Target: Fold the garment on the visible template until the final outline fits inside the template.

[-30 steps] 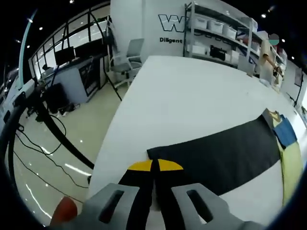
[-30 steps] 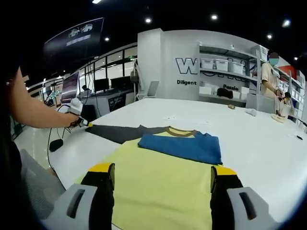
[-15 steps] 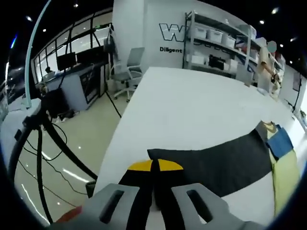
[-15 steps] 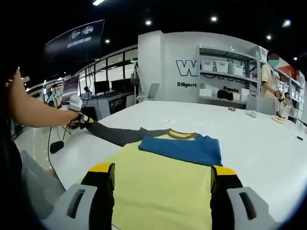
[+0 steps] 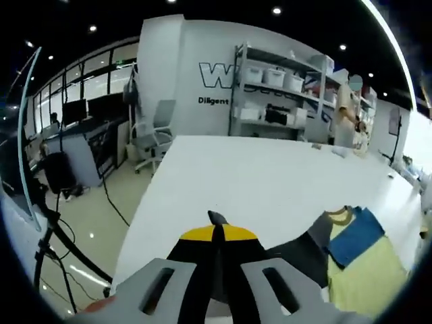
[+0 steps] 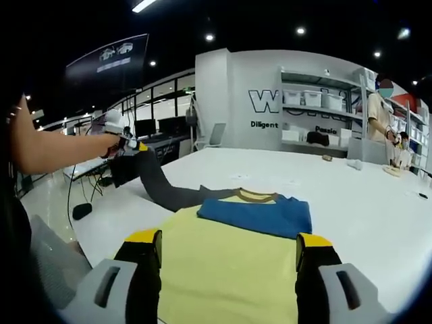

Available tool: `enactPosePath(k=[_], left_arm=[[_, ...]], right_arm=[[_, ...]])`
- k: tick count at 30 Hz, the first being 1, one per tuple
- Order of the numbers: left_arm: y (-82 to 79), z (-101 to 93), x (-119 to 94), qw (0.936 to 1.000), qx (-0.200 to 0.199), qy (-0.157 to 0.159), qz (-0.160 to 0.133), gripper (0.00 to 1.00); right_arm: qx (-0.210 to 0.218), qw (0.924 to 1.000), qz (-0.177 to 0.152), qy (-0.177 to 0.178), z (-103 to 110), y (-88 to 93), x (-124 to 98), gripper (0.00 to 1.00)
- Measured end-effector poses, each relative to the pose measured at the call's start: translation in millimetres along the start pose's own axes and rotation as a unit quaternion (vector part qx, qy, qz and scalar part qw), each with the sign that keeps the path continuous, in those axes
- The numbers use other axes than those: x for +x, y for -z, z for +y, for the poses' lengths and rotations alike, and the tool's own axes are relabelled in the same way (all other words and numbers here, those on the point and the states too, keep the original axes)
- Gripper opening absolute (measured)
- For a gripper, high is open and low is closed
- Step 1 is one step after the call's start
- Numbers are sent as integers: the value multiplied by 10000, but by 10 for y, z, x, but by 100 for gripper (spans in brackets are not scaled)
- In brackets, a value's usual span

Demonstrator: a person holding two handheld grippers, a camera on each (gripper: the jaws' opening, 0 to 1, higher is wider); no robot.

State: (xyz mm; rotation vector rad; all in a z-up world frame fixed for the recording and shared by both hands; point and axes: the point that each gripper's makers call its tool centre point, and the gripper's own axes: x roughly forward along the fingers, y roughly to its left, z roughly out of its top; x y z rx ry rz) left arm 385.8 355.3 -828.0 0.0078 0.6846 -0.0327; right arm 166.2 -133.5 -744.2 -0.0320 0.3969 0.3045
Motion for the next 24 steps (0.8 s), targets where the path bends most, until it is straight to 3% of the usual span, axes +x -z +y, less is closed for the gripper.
enactPosePath(k=[6, 11, 20, 24], left_arm=[[121, 51, -103, 9997, -201, -105, 0, 0], [265, 129, -6, 9993, -250, -211, 164, 0], [-185, 1, -221, 9989, -282, -114, -361, 0], [-507, -219, -338, 9979, -131, 62, -637, 0]], right_arm=[[-52, 10000, 10, -63, 36, 4, 0, 81], [-60, 9999, -10, -89, 41, -5, -1, 81], [-55, 9998, -138, -113, 49, -65, -21, 81], [-51, 9997, -202, -138, 56, -94, -31, 80]])
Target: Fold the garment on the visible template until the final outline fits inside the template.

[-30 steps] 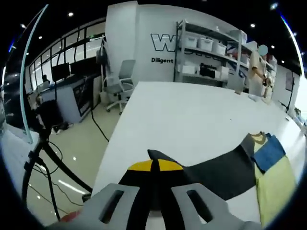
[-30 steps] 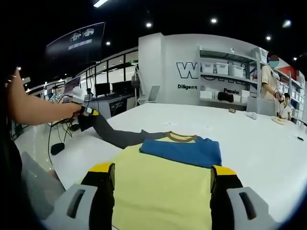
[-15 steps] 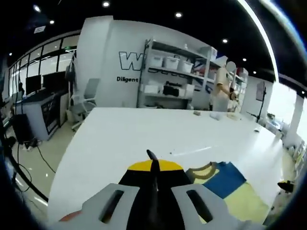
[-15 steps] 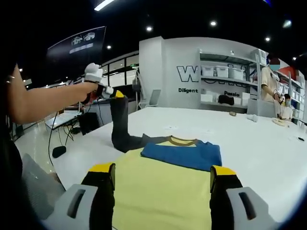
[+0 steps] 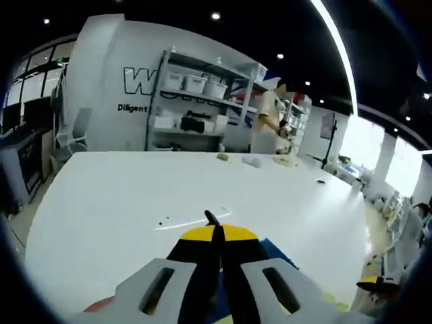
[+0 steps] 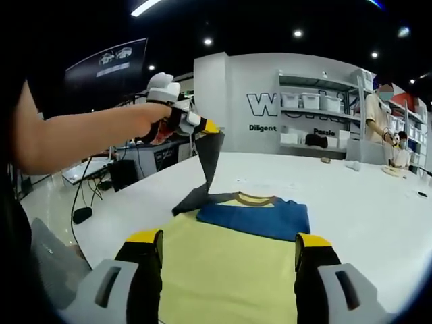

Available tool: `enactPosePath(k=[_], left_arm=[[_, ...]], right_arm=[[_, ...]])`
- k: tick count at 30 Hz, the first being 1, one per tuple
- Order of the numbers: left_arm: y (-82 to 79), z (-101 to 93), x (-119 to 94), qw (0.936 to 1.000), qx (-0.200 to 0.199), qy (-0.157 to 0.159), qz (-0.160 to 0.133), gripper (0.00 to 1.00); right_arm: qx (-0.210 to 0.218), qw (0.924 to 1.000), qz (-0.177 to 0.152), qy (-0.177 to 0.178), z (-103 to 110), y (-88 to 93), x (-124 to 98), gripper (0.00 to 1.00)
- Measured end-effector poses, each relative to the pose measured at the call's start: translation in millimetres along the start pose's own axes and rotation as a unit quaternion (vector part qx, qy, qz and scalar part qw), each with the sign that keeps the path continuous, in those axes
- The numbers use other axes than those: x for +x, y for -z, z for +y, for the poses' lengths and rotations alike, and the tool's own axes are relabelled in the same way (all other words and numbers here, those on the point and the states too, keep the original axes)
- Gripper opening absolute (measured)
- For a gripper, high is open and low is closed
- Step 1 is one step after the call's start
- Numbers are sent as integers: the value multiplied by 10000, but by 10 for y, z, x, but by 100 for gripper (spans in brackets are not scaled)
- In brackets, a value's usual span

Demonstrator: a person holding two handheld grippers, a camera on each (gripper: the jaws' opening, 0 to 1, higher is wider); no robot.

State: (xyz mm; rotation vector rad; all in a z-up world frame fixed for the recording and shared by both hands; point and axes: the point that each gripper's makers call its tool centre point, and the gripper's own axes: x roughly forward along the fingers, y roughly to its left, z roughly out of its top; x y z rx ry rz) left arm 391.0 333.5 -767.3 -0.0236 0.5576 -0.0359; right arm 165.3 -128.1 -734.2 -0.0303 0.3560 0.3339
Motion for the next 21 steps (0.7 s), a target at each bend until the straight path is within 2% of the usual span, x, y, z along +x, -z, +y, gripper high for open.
enactPosePath(k=[1, 2, 4, 5, 6, 8, 9, 10, 11, 14, 15, 16, 19, 20, 21], left_arm=[[-182, -153, -53, 9998, 5, 134, -163, 0], [-525, -497, -157, 9978, 33, 440, -486, 0], [-722, -753, -207, 9956, 26, 670, -648, 0], [-930, -1198, -260, 9921, 34, 1003, -754, 0], [-998, -1432, -267, 9895, 58, 1217, -777, 0], [-1072, -1737, -290, 9862, 114, 1436, -815, 0], [-1130, -2131, -321, 9802, 105, 1796, -821, 0], [-1157, -2418, -333, 9763, 114, 2005, -800, 0], [-1192, -2862, -344, 9687, 157, 2334, -833, 0], [-1115, -3396, -344, 9585, 237, 2752, -701, 0], [-1106, -3459, -344, 9571, 273, 2800, -690, 0], [-1080, -3664, -363, 9530, 350, 2940, -641, 0], [-1049, -3958, -388, 9457, 501, 3161, -568, 0], [-1018, -4185, -428, 9390, 657, 3339, -501, 0], [-971, -4334, -436, 9341, 813, 3445, -454, 0]], right_arm=[[1, 10000, -21, -1, 0, -9, -4, 80], [8, 10000, -75, -15, 3, -33, -14, 80], [15, 9999, -107, -30, 11, -48, -18, 80], [28, 9999, -150, -37, 11, -68, -25, 80], [34, 9998, -168, -37, 7, -76, -30, 80], [39, 9998, -189, -40, 6, -84, -34, 80], [29, 9998, -206, -51, 13, -92, -37, 80], [29, 9997, -218, -54, 13, -96, -38, 80], [38, 9997, -219, -49, 10, -97, -46, 80], [51, 9997, -234, -19, -4, -101, -55, 80], [60, 9997, -239, -8, -12, -102, -57, 80], [69, 9997, -236, -2, -15, -101, -58, 80], [93, 9997, -229, 23, -30, -100, -58, 79], [91, 9997, -225, 26, -33, -98, -58, 79], [90, 9997, -208, 20, -31, -92, -55, 79]])
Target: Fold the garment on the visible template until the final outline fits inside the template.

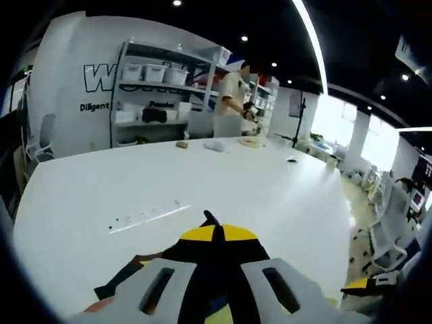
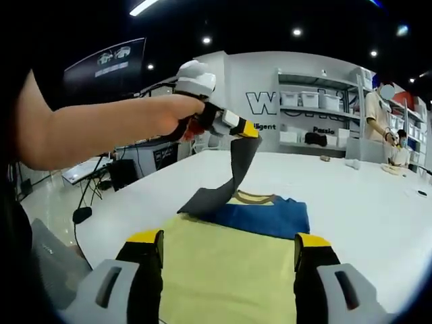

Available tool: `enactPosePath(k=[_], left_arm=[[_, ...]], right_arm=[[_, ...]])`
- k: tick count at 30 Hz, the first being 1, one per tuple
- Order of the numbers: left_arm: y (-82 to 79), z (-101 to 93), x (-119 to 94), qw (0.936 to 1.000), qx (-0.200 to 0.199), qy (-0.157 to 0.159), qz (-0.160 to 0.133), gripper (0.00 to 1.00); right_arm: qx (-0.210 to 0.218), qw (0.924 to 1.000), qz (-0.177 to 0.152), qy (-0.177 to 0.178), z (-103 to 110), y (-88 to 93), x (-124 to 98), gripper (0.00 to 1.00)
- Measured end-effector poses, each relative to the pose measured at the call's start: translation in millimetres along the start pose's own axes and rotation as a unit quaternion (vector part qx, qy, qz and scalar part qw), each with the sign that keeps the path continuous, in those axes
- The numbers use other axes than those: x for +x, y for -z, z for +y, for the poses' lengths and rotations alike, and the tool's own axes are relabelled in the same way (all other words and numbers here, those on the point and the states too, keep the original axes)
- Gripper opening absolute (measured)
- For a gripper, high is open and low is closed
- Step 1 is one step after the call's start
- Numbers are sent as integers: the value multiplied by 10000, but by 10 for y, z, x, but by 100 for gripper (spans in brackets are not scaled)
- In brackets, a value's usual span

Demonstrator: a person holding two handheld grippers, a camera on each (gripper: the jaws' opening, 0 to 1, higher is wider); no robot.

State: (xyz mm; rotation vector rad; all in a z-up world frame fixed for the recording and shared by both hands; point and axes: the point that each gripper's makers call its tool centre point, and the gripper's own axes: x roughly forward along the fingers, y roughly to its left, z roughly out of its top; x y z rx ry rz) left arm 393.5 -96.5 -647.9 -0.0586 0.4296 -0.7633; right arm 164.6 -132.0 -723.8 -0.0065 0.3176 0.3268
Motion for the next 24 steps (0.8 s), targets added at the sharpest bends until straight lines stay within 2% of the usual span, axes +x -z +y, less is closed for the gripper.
enactPosePath(k=[2, 4, 5, 6, 9, 24], left_arm=[[72, -272, 146, 9994, 159, 278, 156, 0], [113, -388, 214, 9987, 238, 393, 209, 0], [182, -419, 284, 9981, 373, 400, 296, 0], [334, -441, 397, 9973, 348, 453, 459, 0], [498, -440, 519, 9966, 329, 468, 597, 0], [919, -513, 912, 9951, 32, 478, 865, 0]], right_arm=[[7, 10000, 10, -1, 0, 5, 1, 79], [8, 10000, 24, -5, 1, 11, 3, 79], [8, 10000, 30, -10, 3, 14, 4, 79], [10, 10000, 49, -11, 3, 22, 3, 79], [19, 10000, 87, -22, 6, 37, 8, 79], [65, 9997, 209, -59, 12, 94, 13, 78]])
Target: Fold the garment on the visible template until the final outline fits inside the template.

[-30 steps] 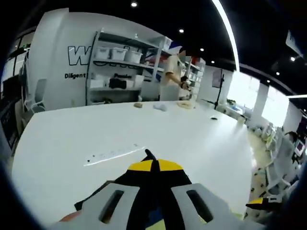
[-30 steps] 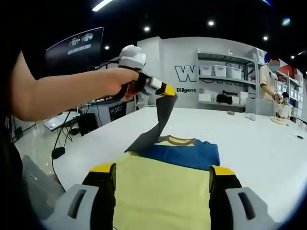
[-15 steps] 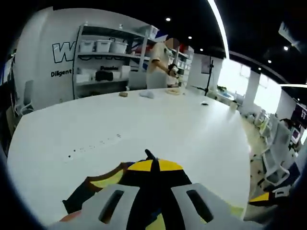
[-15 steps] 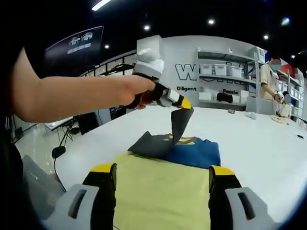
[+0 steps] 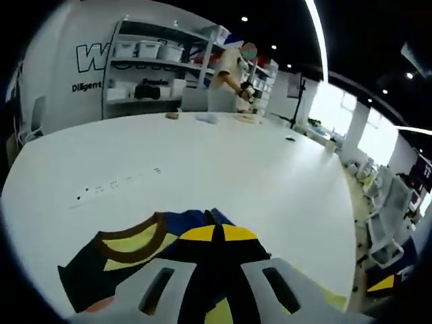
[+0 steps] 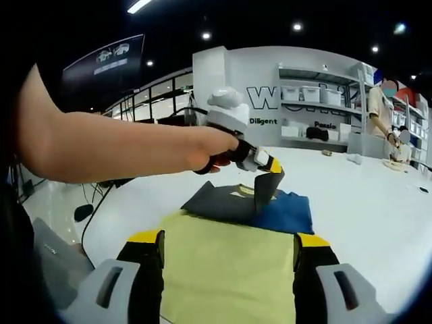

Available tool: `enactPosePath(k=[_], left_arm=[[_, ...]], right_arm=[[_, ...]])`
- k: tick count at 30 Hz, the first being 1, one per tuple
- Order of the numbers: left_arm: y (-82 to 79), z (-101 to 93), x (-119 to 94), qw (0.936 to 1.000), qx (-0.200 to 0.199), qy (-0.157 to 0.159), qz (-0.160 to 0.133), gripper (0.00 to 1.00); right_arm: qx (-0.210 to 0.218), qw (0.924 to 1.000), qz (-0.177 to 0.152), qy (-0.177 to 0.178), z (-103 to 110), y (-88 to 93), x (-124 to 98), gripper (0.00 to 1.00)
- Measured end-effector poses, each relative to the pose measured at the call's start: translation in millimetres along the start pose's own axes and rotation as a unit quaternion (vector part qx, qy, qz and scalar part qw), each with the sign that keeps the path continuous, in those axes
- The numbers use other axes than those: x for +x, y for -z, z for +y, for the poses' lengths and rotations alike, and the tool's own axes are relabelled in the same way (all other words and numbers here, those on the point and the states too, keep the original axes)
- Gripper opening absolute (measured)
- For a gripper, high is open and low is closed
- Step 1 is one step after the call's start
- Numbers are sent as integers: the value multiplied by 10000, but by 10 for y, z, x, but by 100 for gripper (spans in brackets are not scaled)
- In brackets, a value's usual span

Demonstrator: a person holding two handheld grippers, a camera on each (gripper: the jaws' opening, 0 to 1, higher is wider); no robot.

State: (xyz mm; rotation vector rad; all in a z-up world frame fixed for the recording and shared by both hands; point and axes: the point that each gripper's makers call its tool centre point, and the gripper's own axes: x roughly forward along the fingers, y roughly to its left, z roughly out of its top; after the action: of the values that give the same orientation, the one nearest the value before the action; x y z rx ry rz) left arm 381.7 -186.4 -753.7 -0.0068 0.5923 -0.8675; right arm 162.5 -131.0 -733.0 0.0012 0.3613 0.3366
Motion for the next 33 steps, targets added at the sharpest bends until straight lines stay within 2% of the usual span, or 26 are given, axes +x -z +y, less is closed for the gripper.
enactPosePath(k=[8, 14, 17, 19, 25, 33], left_arm=[[191, -121, 267, 9997, -136, 65, 182, 0], [270, -222, 415, 9994, -192, 128, 275, 0], [301, -239, 469, 9991, -267, 144, 305, 0], [325, -265, 513, 9982, -470, 185, 310, 0], [436, -313, 628, 9973, -590, 199, 380, 0], [588, -323, 706, 9970, -531, 168, 545, 0]], right_arm=[[29, 10000, 31, 12, -7, 13, -2, 77], [38, 10000, 76, 16, -12, 31, 3, 77], [37, 9999, 95, 11, -10, 37, 6, 77], [42, 9999, 105, 10, -9, 43, 8, 77], [61, 9999, 140, 4, -9, 60, 9, 76], [74, 9998, 159, -6, -6, 72, 8, 76]])
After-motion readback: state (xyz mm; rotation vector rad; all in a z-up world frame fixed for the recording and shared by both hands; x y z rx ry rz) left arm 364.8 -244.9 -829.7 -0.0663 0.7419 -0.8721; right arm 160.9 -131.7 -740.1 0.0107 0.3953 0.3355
